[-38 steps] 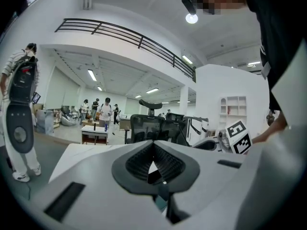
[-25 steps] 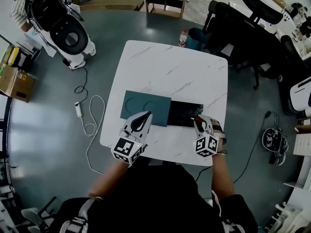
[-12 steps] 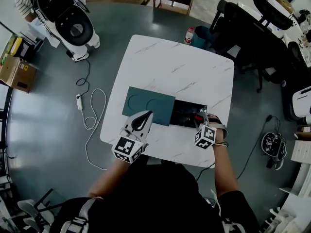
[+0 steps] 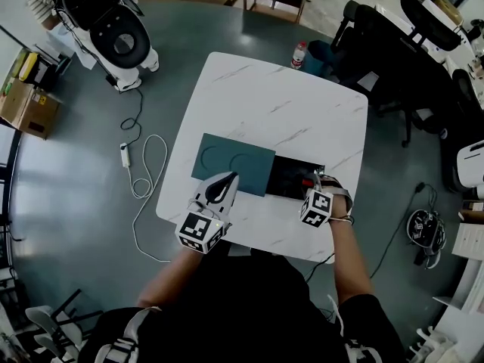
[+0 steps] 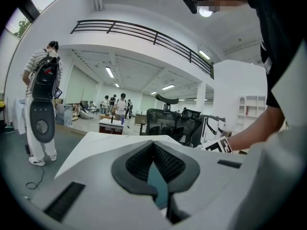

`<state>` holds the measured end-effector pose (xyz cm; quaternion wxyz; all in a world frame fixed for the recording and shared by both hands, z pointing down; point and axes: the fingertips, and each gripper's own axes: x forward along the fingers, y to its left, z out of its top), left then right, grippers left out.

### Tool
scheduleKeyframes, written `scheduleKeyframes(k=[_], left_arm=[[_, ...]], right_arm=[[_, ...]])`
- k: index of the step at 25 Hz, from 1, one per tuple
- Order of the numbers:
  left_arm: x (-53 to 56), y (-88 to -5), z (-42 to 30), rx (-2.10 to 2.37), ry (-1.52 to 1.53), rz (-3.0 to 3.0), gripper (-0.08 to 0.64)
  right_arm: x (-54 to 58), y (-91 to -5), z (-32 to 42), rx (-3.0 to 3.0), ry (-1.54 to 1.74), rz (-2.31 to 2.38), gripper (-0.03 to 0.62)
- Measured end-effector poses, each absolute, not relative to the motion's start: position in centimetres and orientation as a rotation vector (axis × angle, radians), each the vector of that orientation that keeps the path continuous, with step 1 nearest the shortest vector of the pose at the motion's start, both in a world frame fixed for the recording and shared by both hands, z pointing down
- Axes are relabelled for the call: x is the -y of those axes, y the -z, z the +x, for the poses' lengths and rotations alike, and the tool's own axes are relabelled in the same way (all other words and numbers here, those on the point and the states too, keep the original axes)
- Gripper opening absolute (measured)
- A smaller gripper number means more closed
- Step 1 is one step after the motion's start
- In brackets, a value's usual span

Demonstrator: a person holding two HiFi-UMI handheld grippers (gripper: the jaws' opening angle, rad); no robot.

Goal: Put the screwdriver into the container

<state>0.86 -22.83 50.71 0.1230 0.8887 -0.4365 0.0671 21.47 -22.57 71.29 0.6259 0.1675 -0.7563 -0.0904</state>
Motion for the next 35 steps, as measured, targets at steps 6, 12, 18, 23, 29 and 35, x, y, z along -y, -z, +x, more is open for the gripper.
scheduleKeyframes(k=[6, 12, 18, 23, 29, 35], left_arm=[[22.9, -51.2, 0.5, 1.284, -0.202, 2.583, 0.006], [22.9, -51.1, 0.1, 1.29, -0.201, 2.578, 0.006], [22.5, -51.6, -0.3, 1.287, -0.195, 2.571, 0.006], [22.0, -51.1, 0.0, 1.272, -0.195, 2.591, 0.006], [21.6, -50.5, 0.9, 1.241, -0.19, 2.624, 0.006], [21.4, -48.4, 3.2, 1.197, -0.131, 2.676, 0.005]], right_arm=[[22.5, -72.8, 21.4, 1.719, 0.174, 0.349, 0.107], [22.5, -72.7, 21.3, 1.723, 0.137, 0.351, 0.111], [22.4, -71.1, 21.0, 1.748, 0.165, 0.408, 0.127], [22.5, -66.5, 20.2, 1.865, 0.14, 0.583, 0.127], [22.5, -58.5, 18.3, 2.109, 0.071, 0.9, 0.126], [21.3, -50.5, 17.8, 2.351, 0.081, 1.233, 0.047]])
